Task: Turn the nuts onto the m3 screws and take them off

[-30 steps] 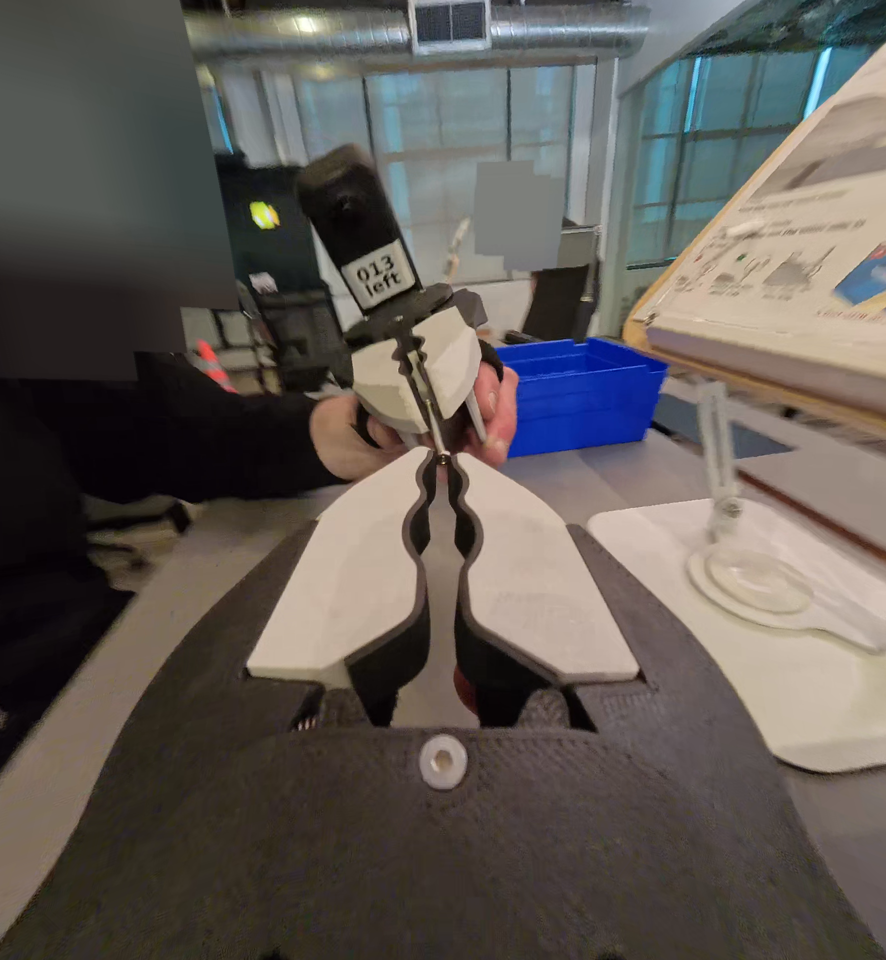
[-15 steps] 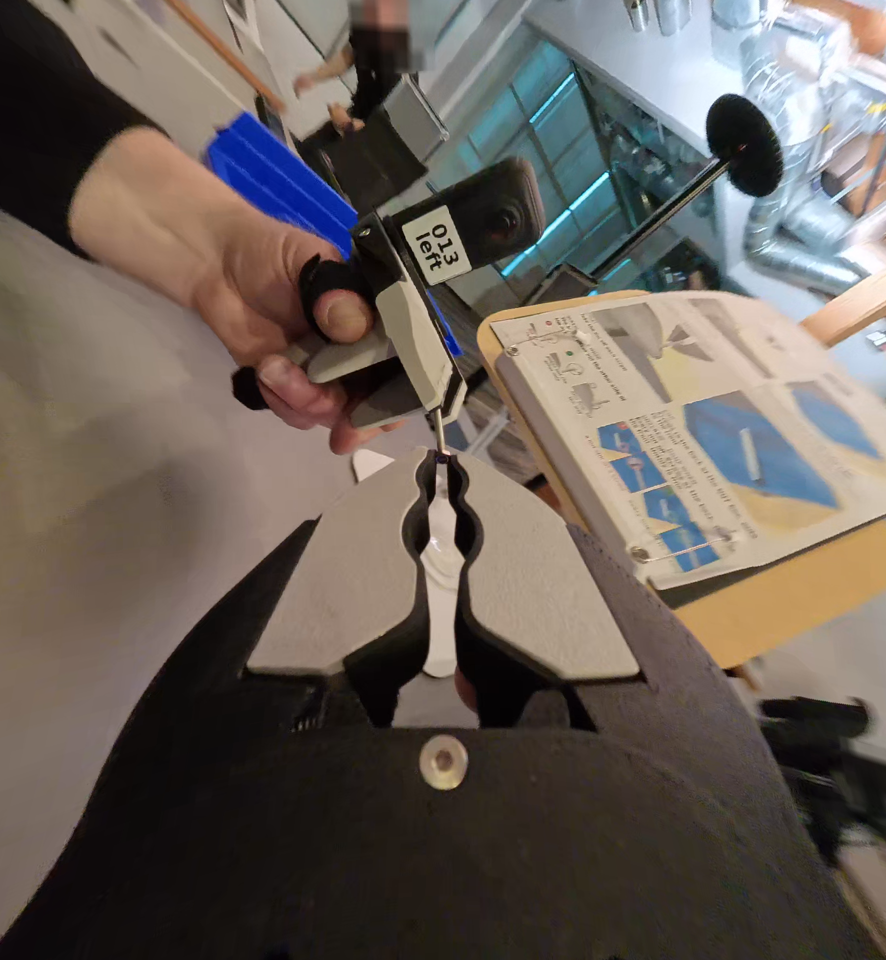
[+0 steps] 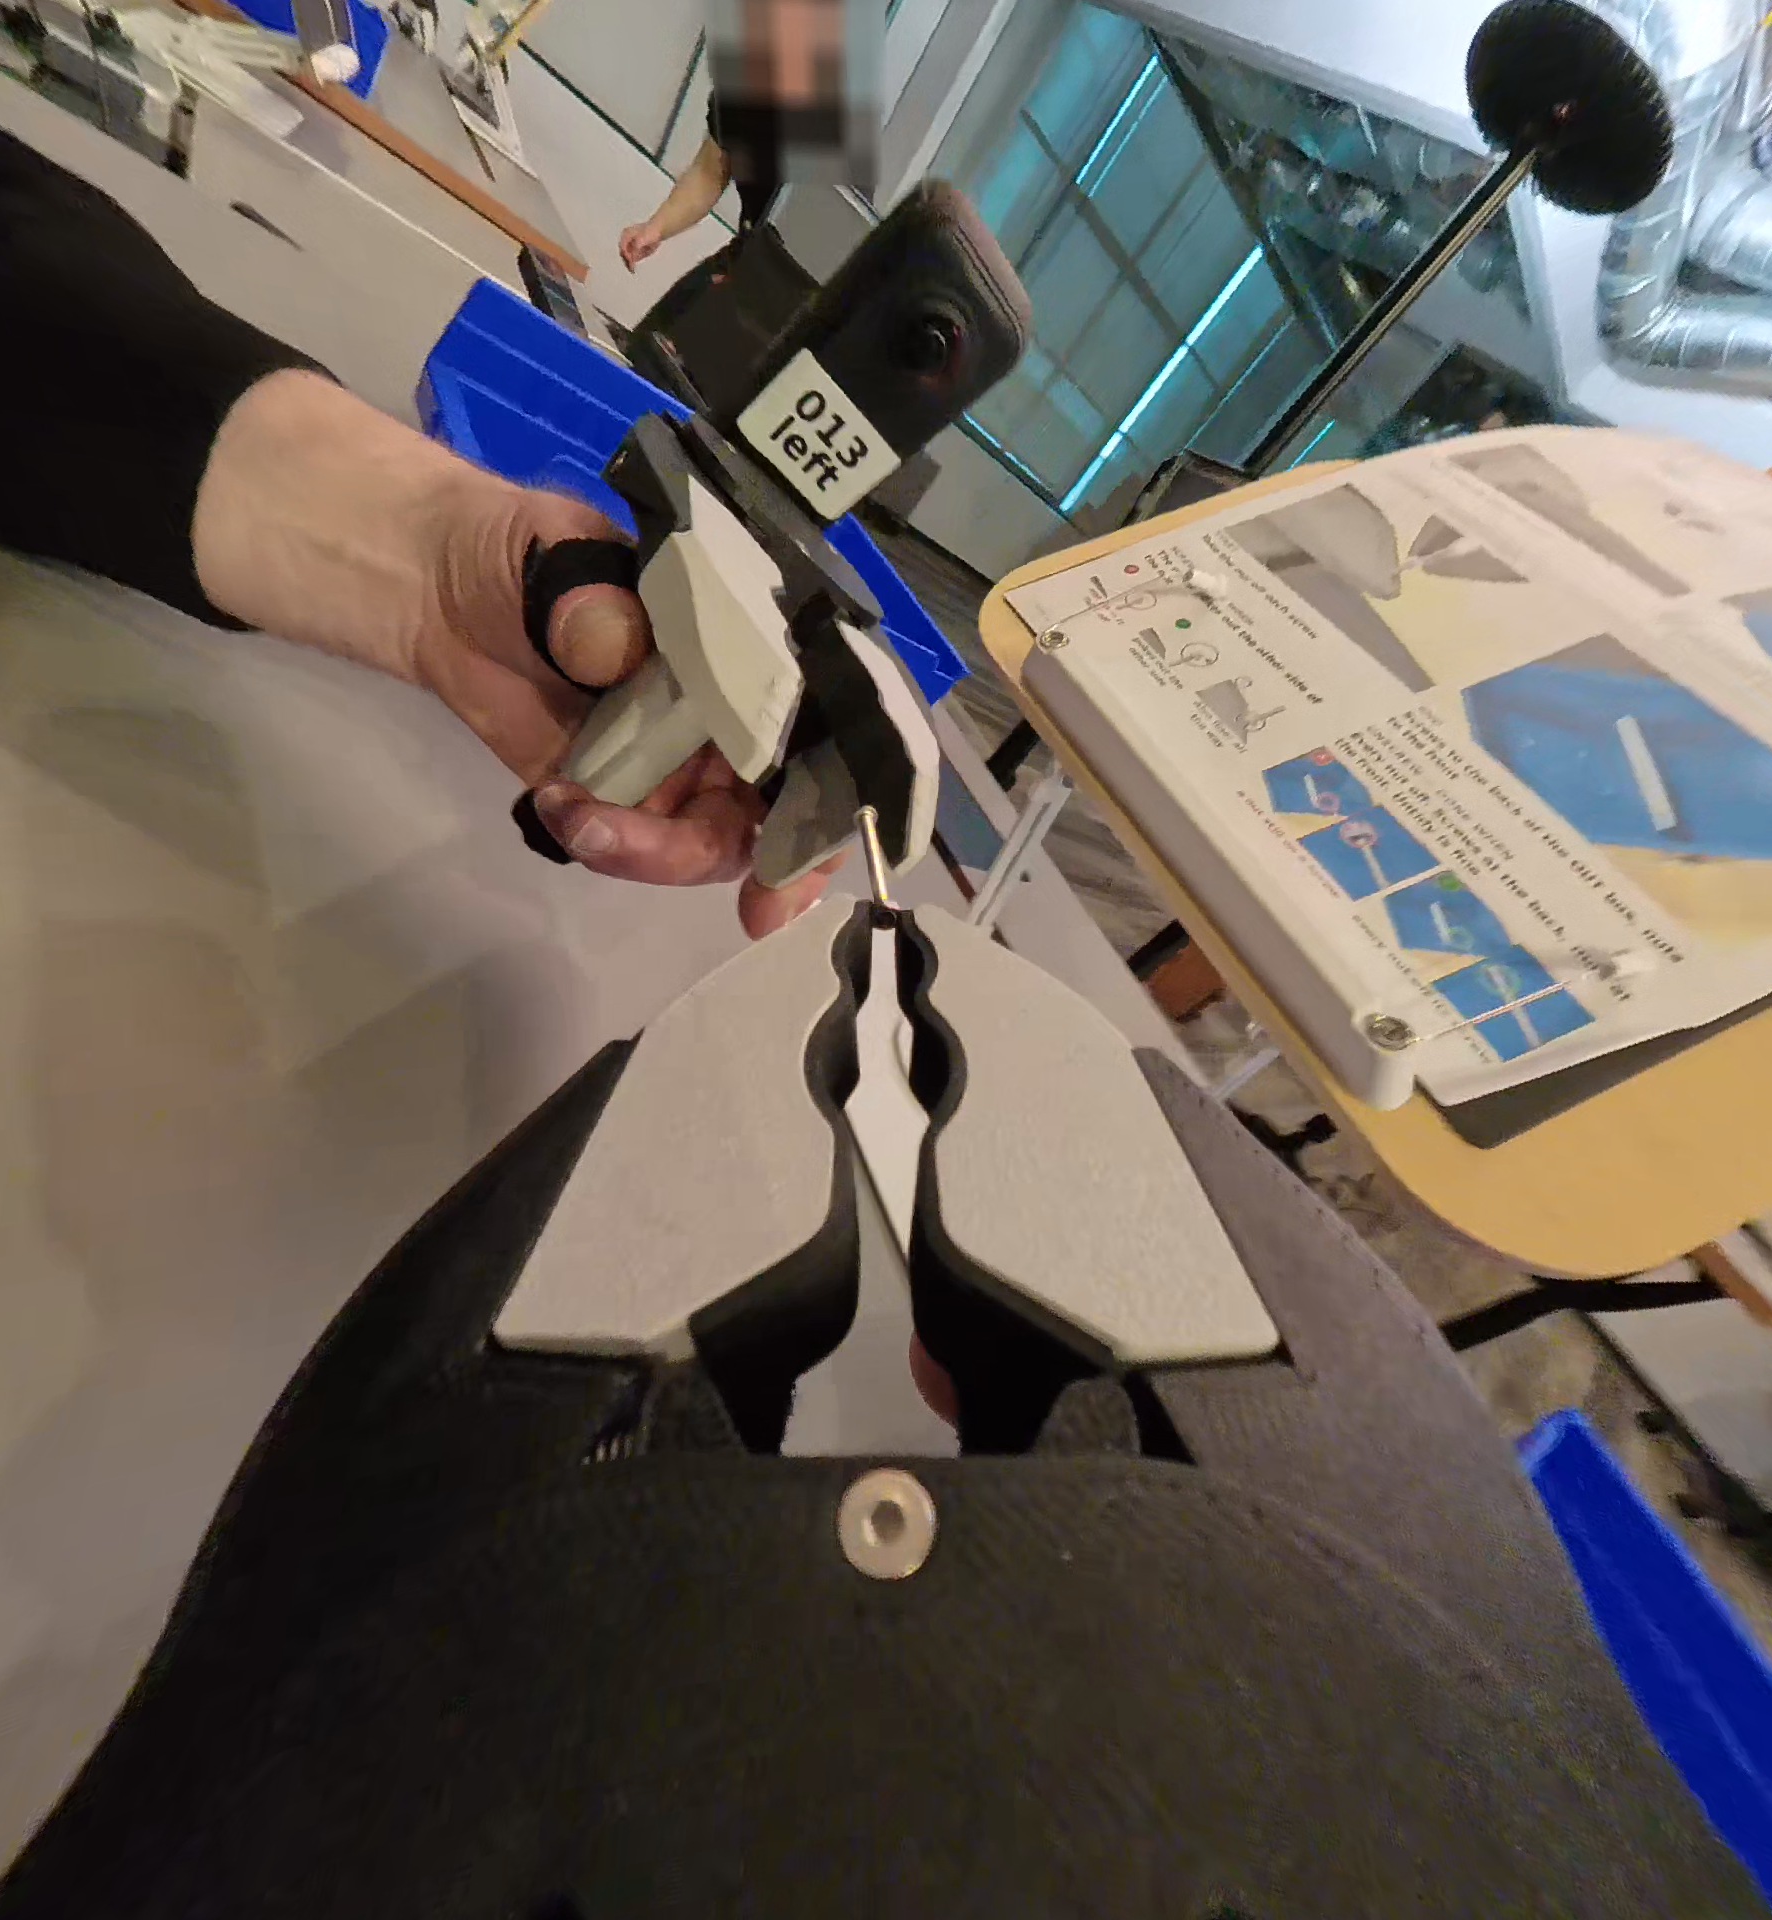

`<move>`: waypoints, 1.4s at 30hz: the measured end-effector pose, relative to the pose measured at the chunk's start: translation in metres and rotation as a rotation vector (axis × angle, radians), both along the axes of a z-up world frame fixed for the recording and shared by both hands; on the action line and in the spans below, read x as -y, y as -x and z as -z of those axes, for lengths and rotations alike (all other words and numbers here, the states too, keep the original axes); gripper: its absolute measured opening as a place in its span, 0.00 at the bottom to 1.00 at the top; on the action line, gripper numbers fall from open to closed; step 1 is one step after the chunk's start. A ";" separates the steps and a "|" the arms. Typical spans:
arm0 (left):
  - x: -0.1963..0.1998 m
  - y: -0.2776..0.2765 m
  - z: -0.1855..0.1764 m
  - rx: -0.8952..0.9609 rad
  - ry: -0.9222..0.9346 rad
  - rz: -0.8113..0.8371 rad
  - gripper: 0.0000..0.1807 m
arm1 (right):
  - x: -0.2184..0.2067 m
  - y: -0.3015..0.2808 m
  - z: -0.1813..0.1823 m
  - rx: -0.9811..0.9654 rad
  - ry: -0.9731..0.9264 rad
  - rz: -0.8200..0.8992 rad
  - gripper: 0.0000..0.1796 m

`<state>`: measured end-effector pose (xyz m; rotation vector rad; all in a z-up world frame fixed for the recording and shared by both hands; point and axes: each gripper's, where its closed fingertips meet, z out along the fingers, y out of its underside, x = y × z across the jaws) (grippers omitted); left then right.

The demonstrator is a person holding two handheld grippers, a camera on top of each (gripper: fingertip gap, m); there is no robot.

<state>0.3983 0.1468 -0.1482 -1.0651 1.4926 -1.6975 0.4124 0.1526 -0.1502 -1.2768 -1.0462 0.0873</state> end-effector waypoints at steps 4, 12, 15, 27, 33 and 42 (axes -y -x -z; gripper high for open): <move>-0.008 -0.001 0.004 0.018 -0.189 -0.112 0.16 | 0.001 0.000 -0.001 -0.195 0.166 -0.105 0.03; -0.005 -0.005 0.007 0.035 -0.506 -0.233 0.14 | -0.001 -0.002 0.003 -0.541 0.514 -0.317 0.03; -0.012 -0.006 0.005 0.037 -0.541 -0.295 0.09 | 0.001 0.001 0.006 -0.544 0.536 -0.340 0.03; -0.005 -0.003 0.001 0.038 -0.581 -0.264 0.01 | 0.004 0.001 0.003 -0.604 0.610 -0.401 0.02; -0.003 -0.002 -0.003 0.025 -0.477 -0.226 0.01 | 0.003 0.001 0.003 -0.531 0.527 -0.348 0.03; -0.006 0.003 -0.006 0.029 -0.060 -0.057 0.00 | 0.003 0.007 0.007 -0.196 0.217 -0.158 0.03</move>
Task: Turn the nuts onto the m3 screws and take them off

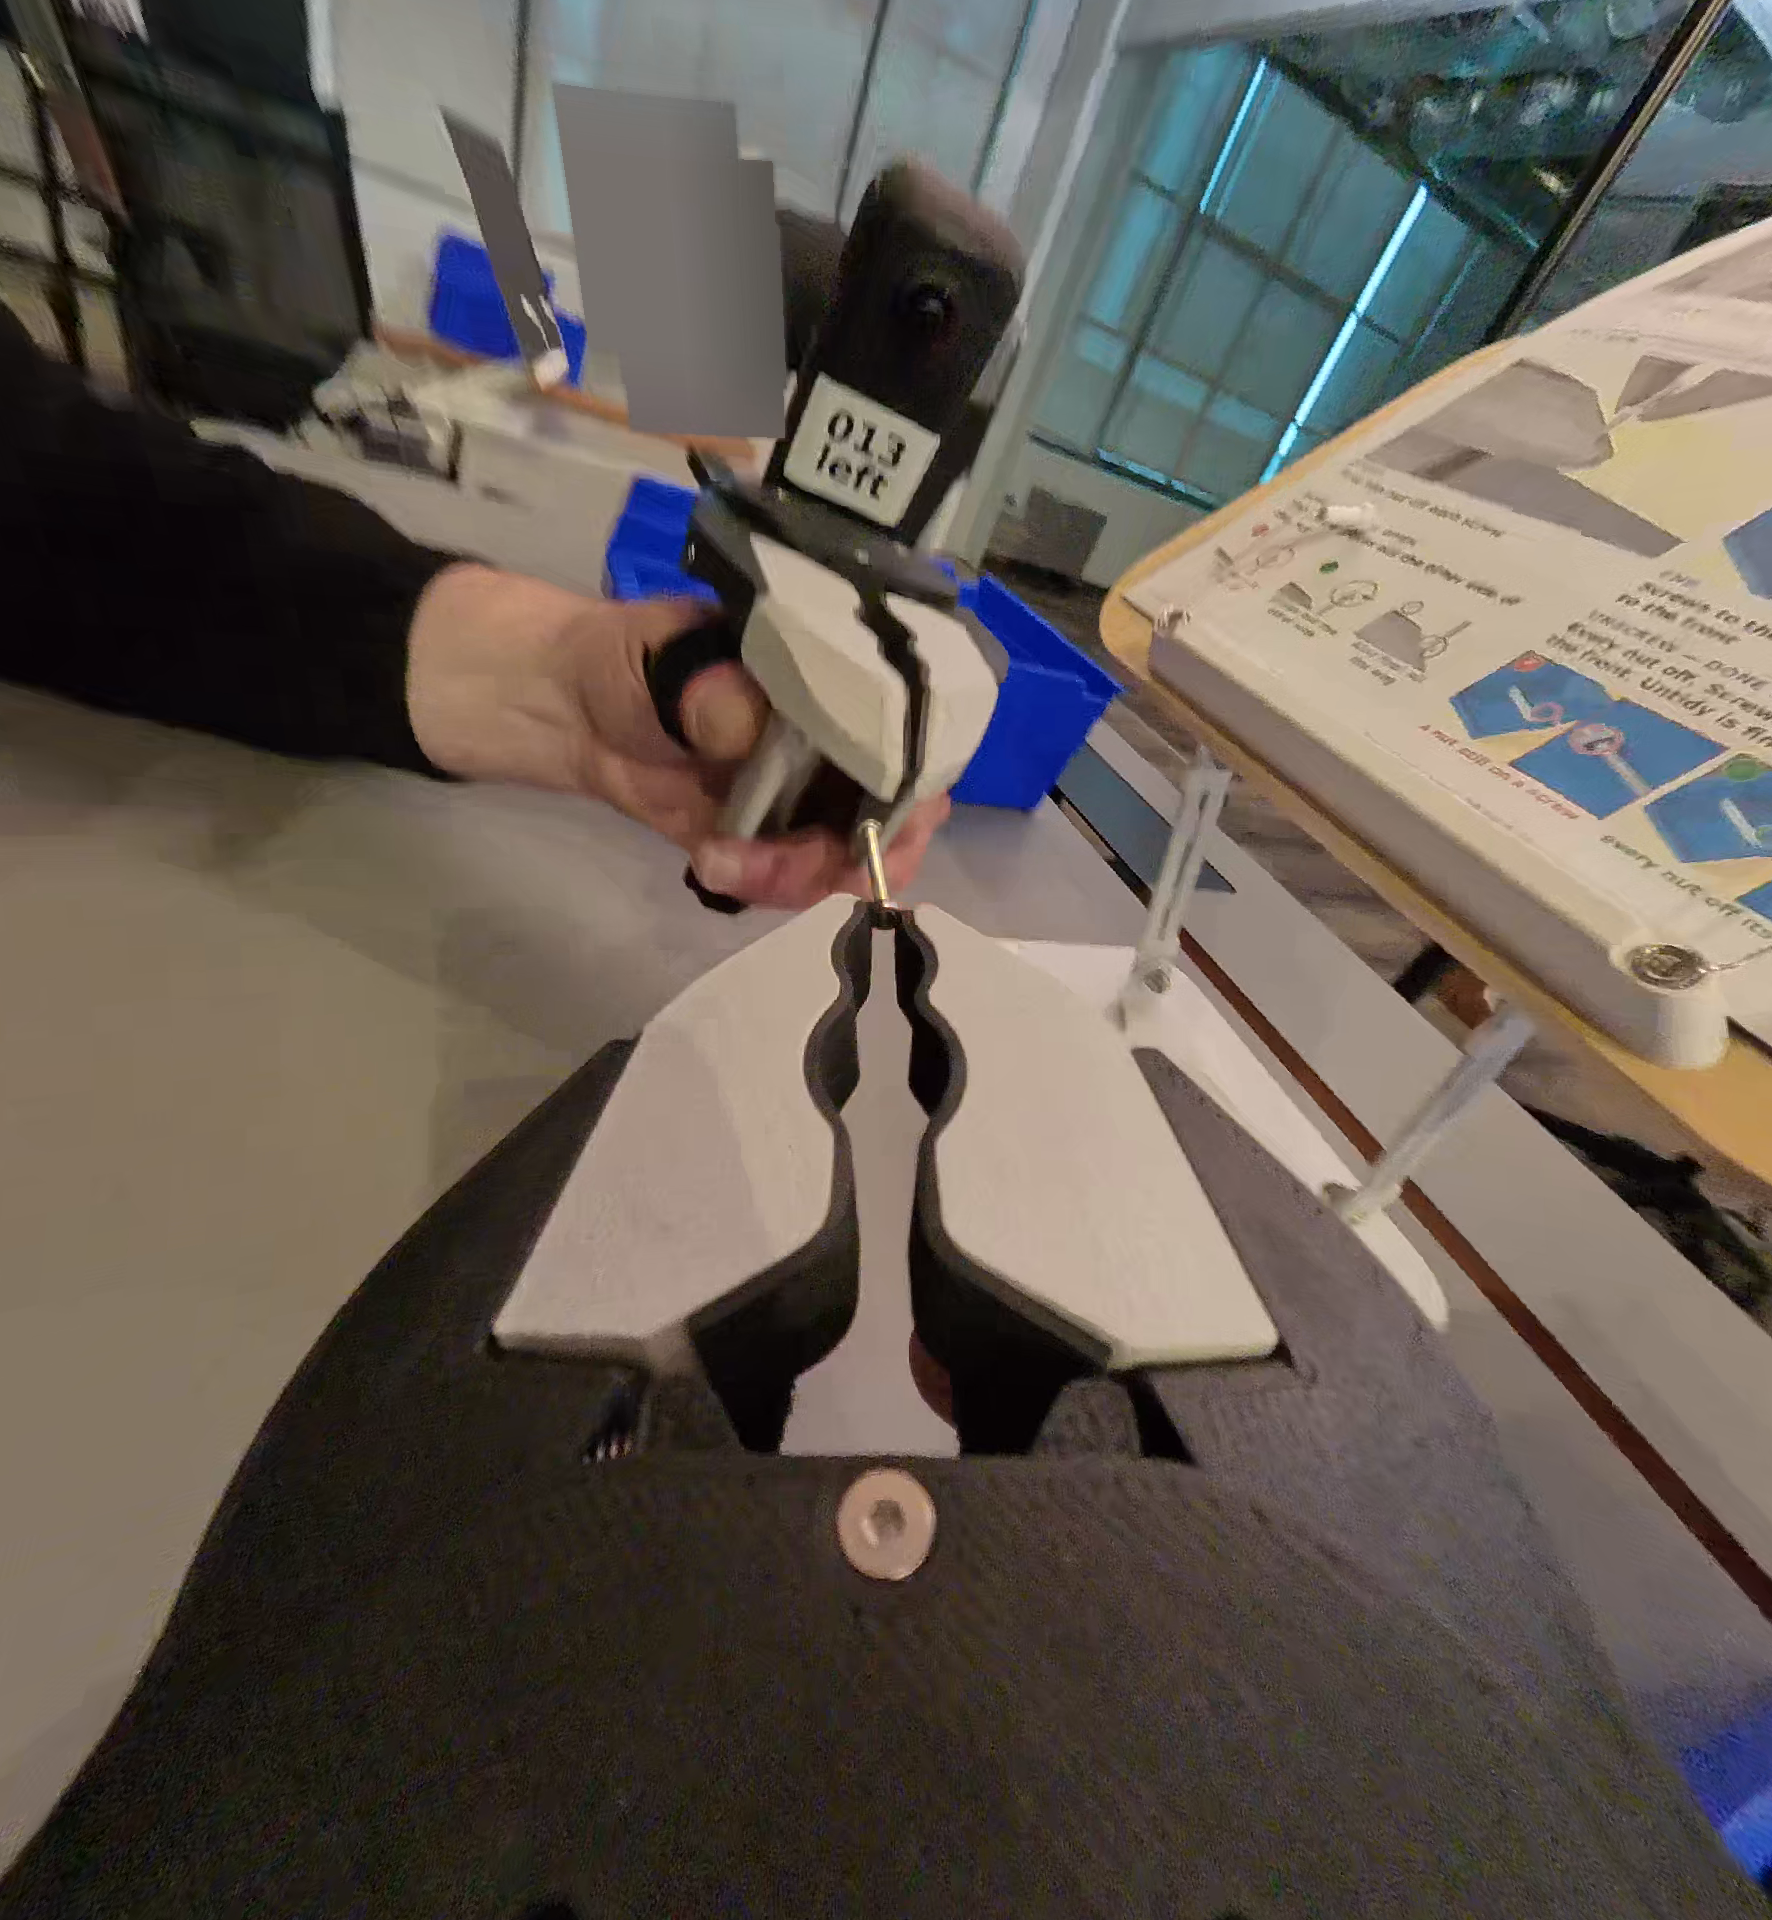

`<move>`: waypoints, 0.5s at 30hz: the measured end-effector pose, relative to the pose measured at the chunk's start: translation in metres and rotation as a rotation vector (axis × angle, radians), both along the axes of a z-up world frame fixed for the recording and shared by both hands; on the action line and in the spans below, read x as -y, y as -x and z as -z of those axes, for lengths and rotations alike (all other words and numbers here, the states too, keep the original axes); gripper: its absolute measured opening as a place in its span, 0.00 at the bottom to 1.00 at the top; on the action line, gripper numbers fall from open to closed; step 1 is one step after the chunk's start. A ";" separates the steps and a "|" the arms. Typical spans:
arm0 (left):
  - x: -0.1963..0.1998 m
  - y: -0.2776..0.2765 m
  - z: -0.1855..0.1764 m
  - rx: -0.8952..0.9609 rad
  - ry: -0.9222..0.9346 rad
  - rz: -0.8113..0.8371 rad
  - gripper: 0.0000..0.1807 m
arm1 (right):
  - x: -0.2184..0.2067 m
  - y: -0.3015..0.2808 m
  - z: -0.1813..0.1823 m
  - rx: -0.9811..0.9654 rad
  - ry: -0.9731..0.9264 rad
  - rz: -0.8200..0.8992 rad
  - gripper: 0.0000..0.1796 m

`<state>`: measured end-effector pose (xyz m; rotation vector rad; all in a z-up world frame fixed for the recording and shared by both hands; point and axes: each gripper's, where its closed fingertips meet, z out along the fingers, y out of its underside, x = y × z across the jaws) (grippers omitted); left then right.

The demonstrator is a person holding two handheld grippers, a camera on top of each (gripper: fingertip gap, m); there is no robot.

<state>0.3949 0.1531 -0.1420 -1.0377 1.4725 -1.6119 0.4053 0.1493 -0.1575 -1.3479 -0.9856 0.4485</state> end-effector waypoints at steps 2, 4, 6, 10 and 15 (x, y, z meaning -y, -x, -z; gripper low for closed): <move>-0.004 0.001 -0.003 0.021 0.003 -0.014 0.00 | -0.001 -0.001 0.000 -0.020 0.018 0.001 0.03; -0.003 0.003 -0.001 0.013 -0.034 -0.007 0.00 | -0.002 -0.004 -0.002 -0.058 0.044 -0.006 0.03; -0.005 0.003 -0.001 0.021 -0.069 -0.032 0.06 | -0.002 -0.007 -0.006 -0.097 0.053 -0.014 0.03; -0.001 0.001 0.007 0.014 -0.204 -0.063 0.12 | -0.001 -0.010 -0.011 -0.206 0.128 -0.069 0.03; 0.001 -0.003 0.006 0.033 -0.300 -0.117 0.10 | 0.002 -0.009 -0.013 -0.311 0.221 -0.150 0.03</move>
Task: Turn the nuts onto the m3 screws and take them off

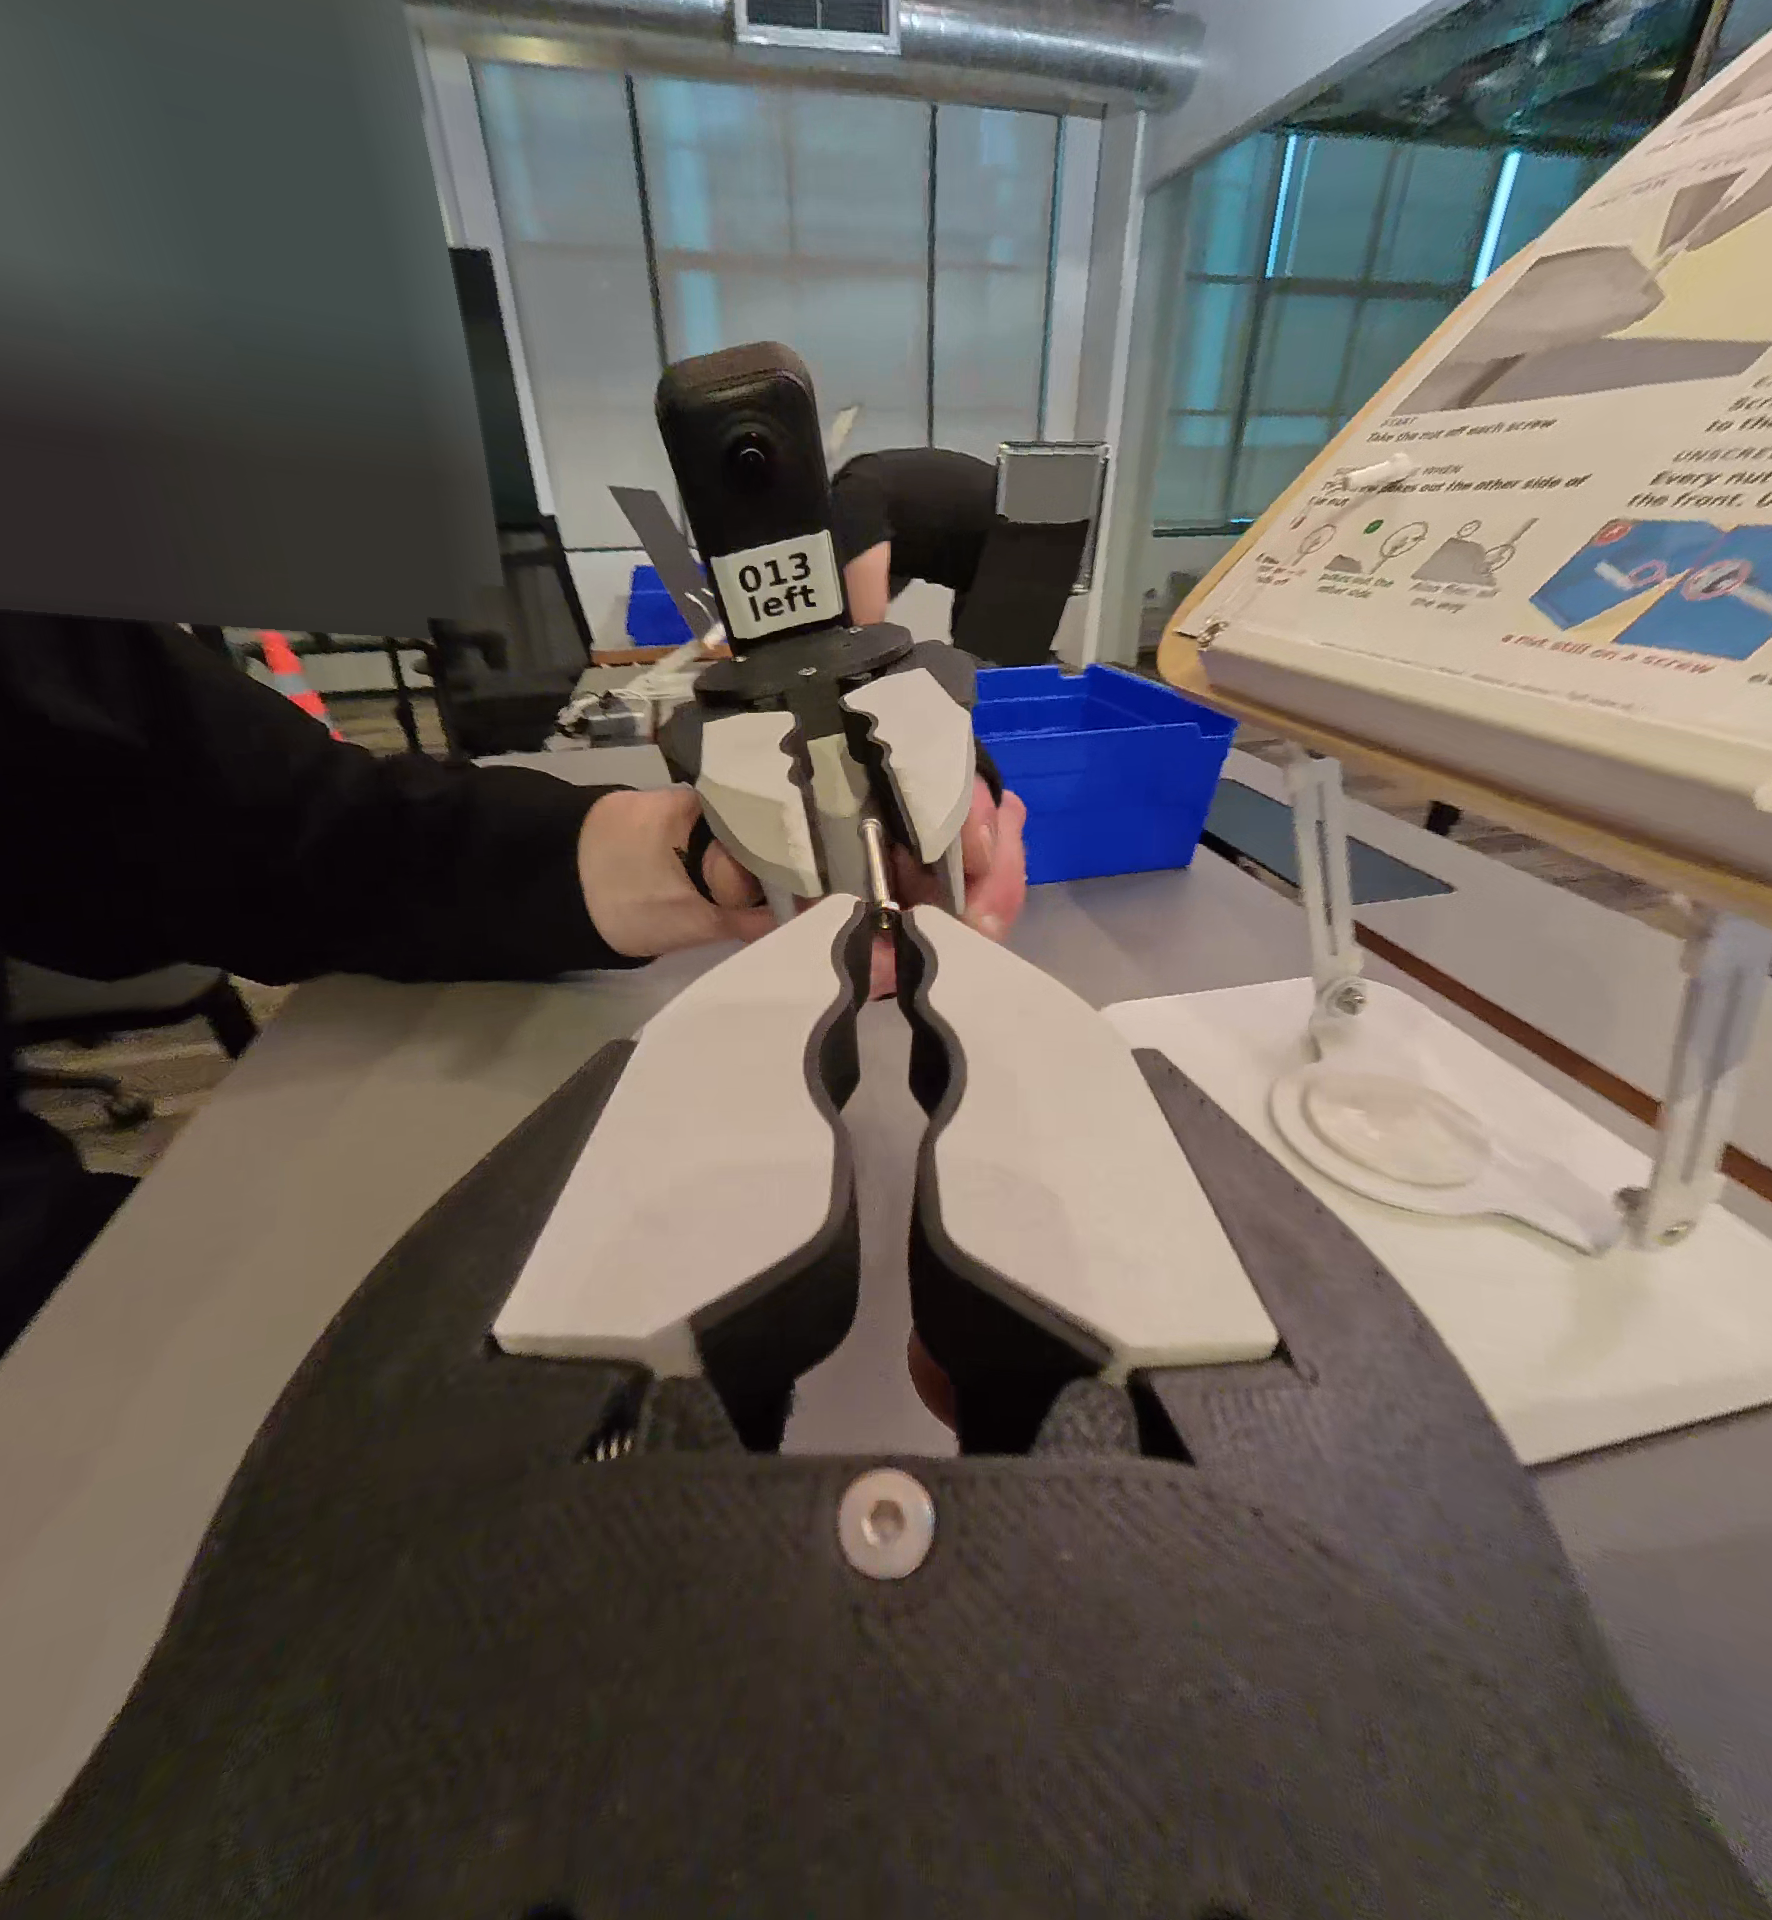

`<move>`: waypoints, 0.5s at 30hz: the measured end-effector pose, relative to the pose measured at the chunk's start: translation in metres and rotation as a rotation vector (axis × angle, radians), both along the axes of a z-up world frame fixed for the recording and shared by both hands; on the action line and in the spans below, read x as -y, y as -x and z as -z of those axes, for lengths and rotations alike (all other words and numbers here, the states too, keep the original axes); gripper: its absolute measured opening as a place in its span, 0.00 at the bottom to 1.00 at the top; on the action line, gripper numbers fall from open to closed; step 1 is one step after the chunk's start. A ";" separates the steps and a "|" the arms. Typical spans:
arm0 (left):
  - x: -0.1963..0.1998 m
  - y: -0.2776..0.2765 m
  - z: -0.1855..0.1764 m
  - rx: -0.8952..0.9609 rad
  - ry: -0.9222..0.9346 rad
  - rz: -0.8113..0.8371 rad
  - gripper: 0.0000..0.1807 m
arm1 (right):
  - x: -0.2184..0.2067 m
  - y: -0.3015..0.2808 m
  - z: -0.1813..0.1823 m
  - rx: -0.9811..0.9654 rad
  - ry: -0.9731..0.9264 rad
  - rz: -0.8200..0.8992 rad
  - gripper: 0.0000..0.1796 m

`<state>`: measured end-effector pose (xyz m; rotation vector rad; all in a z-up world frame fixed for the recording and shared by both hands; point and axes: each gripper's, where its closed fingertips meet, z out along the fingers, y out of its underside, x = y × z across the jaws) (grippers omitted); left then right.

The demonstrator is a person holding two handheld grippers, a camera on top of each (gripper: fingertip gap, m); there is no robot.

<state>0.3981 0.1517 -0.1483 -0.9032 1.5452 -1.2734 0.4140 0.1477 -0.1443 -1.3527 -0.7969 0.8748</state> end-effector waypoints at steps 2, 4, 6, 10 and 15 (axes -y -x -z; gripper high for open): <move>0.000 0.000 -0.002 0.016 -0.019 -0.008 0.08 | 0.002 0.003 0.002 -0.021 0.034 -0.037 0.03; 0.002 0.000 -0.002 0.011 -0.033 -0.009 0.08 | 0.003 0.006 0.004 -0.030 0.057 -0.063 0.03; 0.004 0.000 -0.002 0.012 -0.045 -0.002 0.05 | 0.004 0.008 0.007 -0.030 0.071 -0.076 0.03; 0.006 -0.001 0.000 0.001 -0.071 -0.004 0.02 | 0.004 0.008 0.006 -0.059 0.090 -0.093 0.03; 0.009 0.000 -0.002 -0.013 -0.064 0.006 0.02 | 0.004 0.008 0.006 -0.060 0.090 -0.095 0.03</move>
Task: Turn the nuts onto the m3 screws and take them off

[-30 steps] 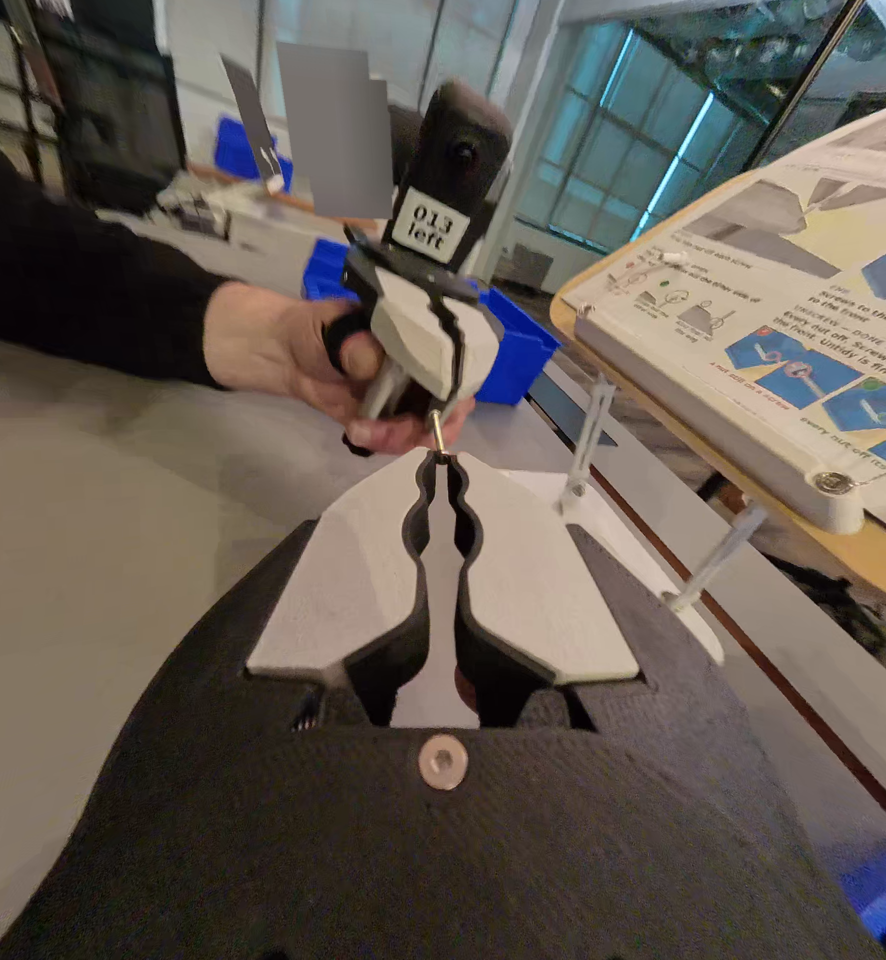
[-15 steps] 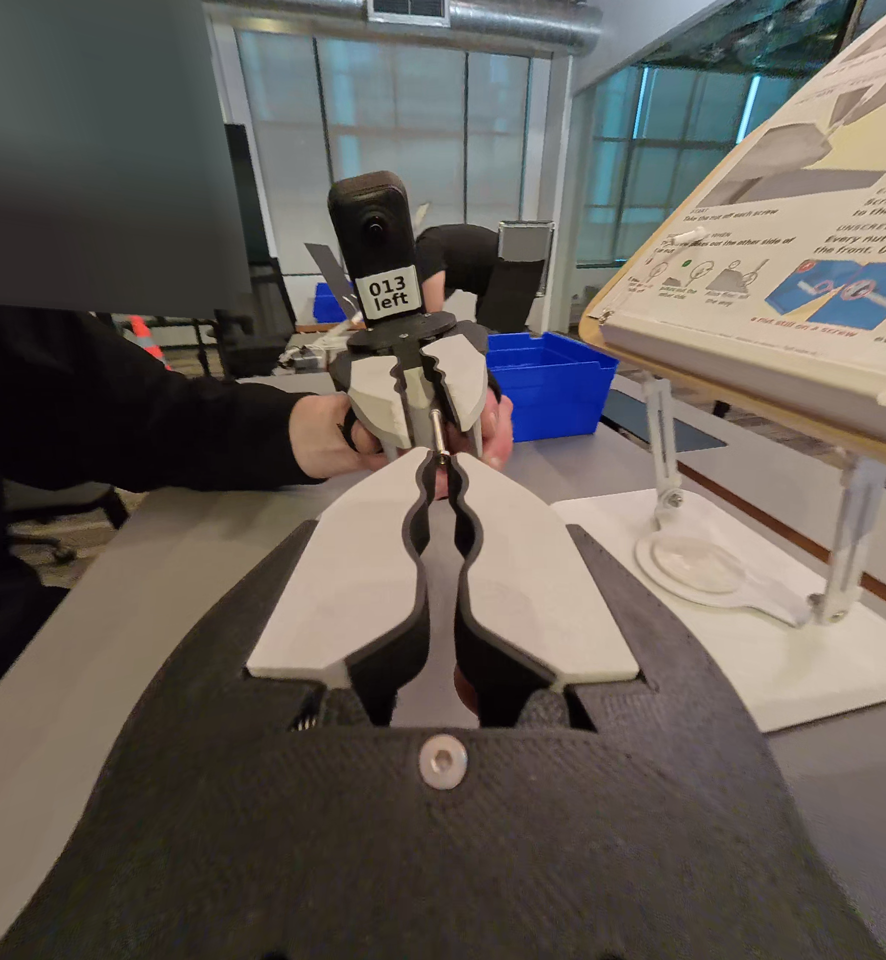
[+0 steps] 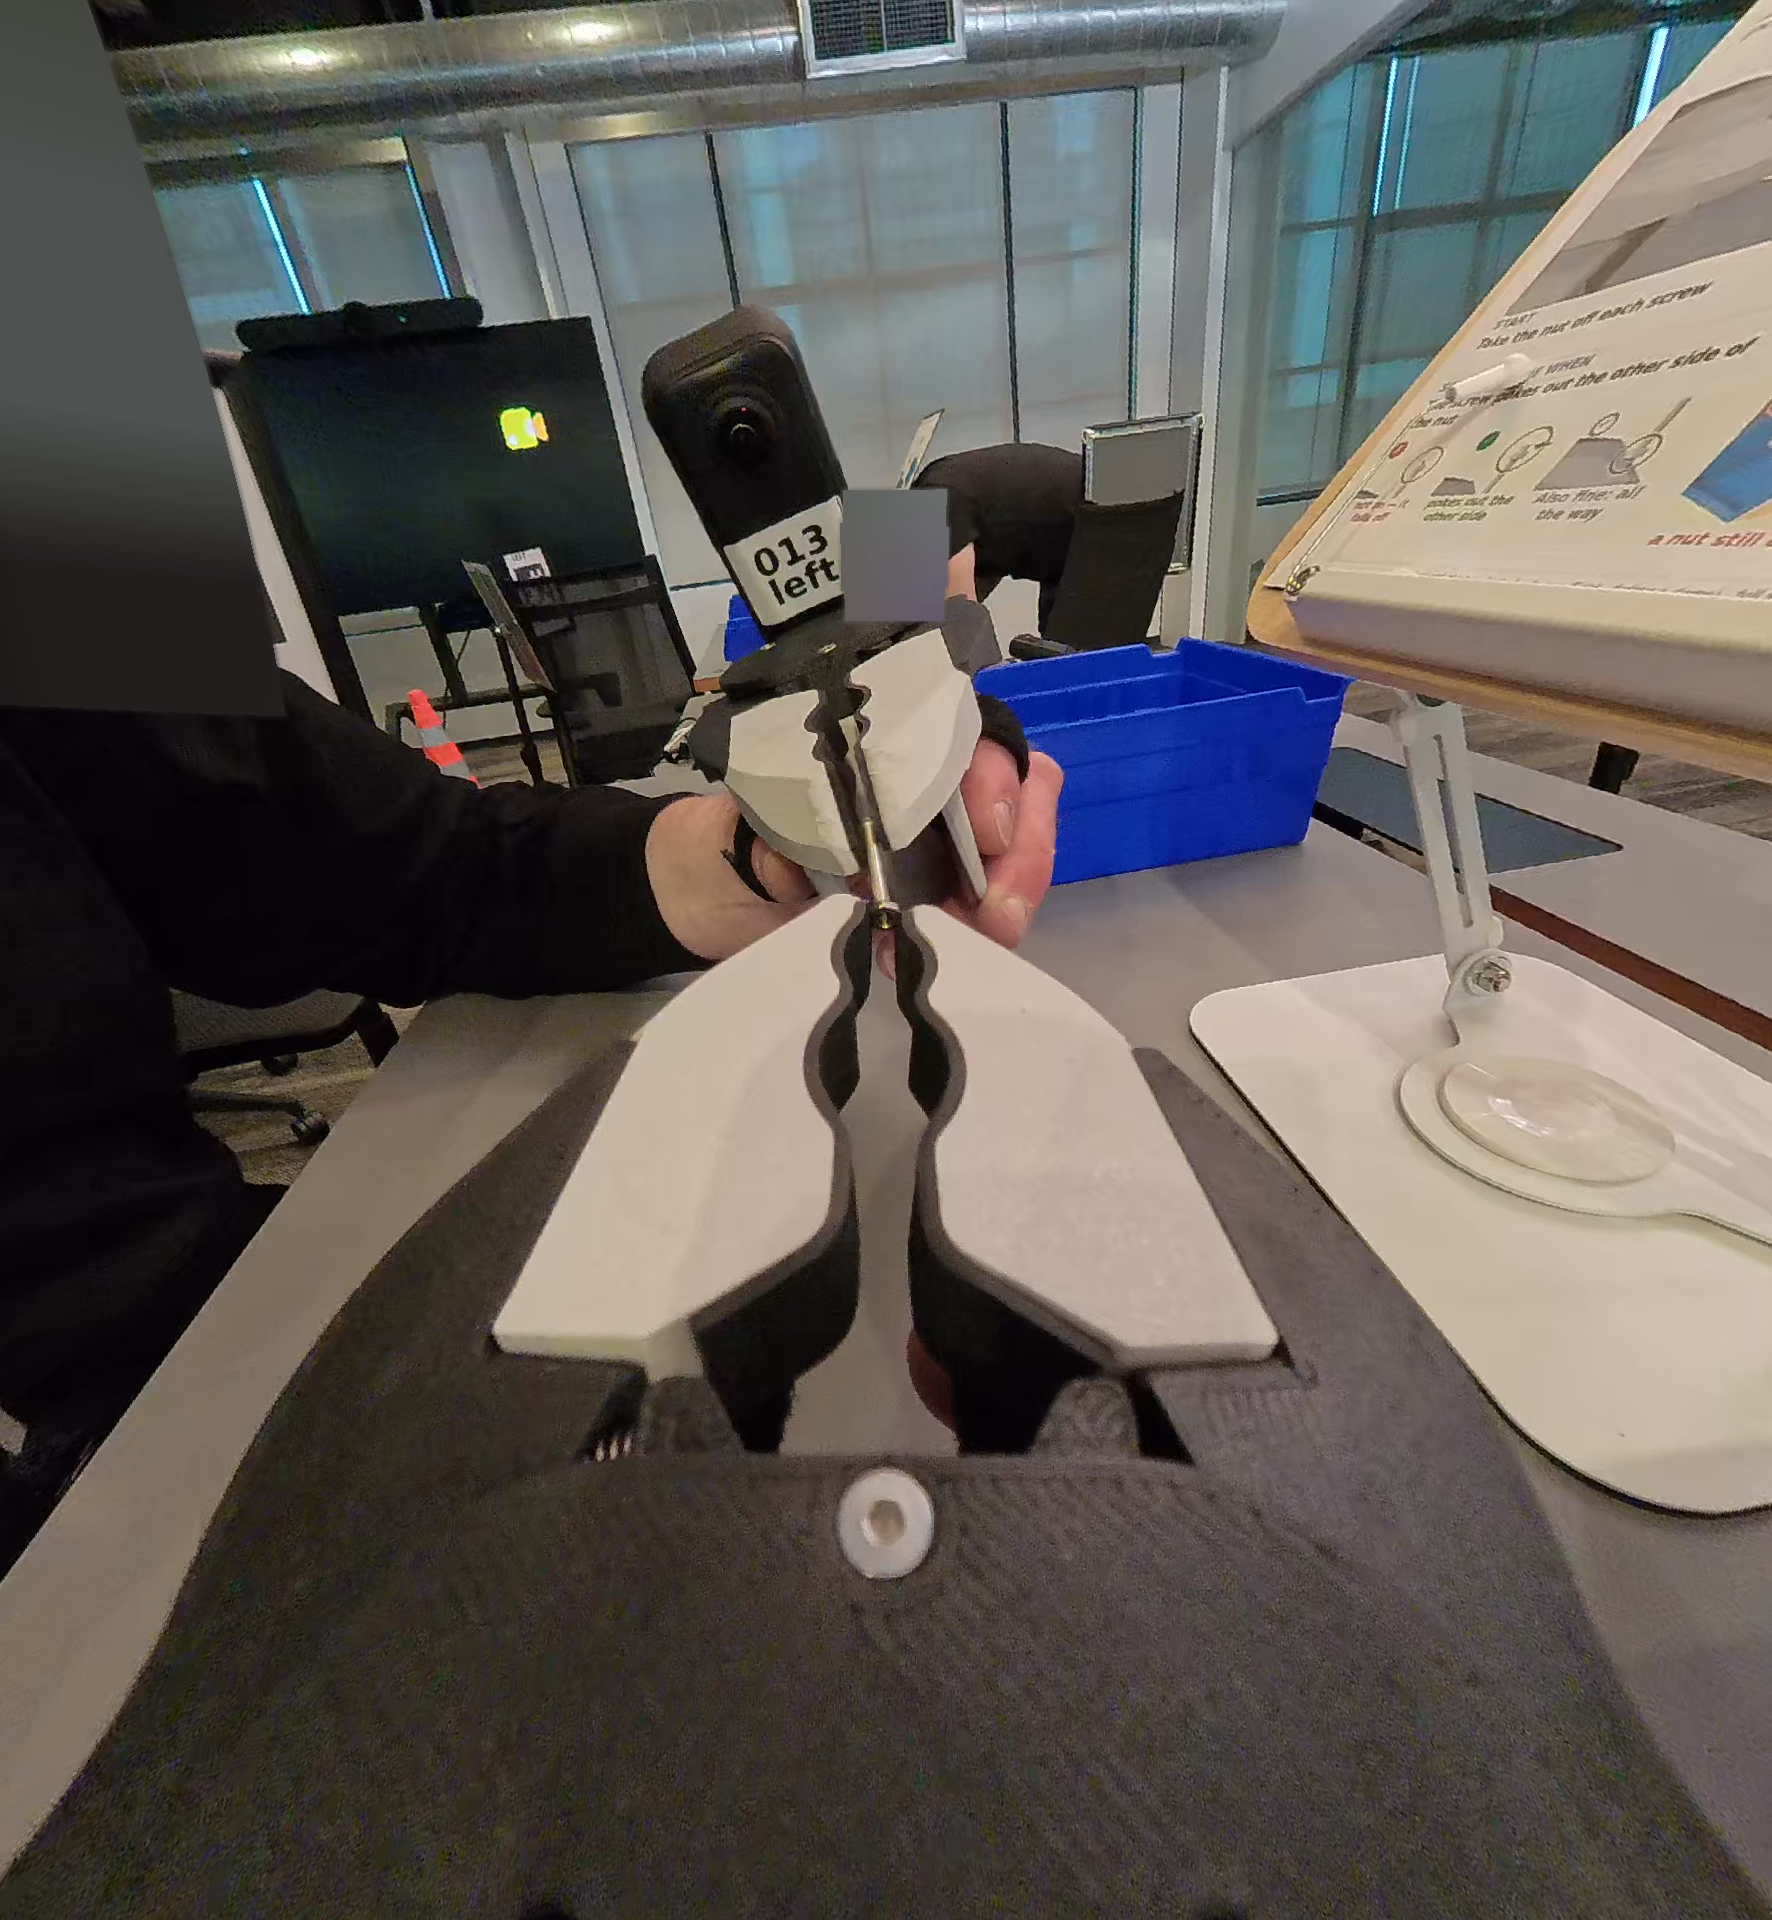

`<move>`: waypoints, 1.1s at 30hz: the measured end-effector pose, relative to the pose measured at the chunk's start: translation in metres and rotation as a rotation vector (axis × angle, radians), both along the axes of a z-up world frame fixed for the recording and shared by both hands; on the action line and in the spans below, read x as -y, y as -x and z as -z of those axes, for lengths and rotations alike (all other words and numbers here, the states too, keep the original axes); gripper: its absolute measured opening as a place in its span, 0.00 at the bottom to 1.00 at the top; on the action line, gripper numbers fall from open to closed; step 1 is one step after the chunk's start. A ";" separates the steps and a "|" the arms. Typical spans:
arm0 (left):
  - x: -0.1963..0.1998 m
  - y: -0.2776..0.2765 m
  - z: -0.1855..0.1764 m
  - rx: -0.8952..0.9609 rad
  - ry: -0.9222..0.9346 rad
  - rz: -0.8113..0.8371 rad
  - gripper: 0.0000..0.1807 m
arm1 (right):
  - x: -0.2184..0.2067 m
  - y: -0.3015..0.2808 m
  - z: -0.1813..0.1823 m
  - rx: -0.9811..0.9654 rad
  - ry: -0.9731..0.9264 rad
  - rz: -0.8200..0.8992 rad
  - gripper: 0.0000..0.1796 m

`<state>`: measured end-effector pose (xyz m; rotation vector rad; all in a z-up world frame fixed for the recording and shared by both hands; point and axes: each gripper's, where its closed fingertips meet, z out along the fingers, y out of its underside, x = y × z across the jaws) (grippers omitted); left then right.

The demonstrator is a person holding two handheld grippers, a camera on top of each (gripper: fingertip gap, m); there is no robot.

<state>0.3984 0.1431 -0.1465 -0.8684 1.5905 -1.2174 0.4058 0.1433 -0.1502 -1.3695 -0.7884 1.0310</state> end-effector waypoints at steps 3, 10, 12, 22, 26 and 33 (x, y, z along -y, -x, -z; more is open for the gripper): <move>0.002 0.000 -0.002 -0.015 0.058 0.018 0.02 | 0.000 -0.001 -0.001 0.008 -0.019 0.012 0.03; 0.001 -0.001 -0.004 -0.069 0.272 0.079 0.02 | -0.001 -0.002 0.001 0.173 -0.202 0.131 0.03; 0.000 -0.002 -0.003 -0.077 0.331 0.095 0.02 | -0.002 -0.002 0.002 0.259 -0.289 0.188 0.03; -0.003 -0.002 -0.001 -0.108 0.651 0.219 0.01 | -0.006 -0.006 0.006 0.789 -0.775 0.500 0.03; -0.005 -0.002 0.000 -0.103 0.702 0.237 0.01 | -0.007 -0.006 0.006 0.870 -0.852 0.549 0.03; -0.004 -0.001 -0.002 -0.082 0.698 0.247 0.01 | -0.008 -0.007 0.004 0.807 -0.797 0.546 0.03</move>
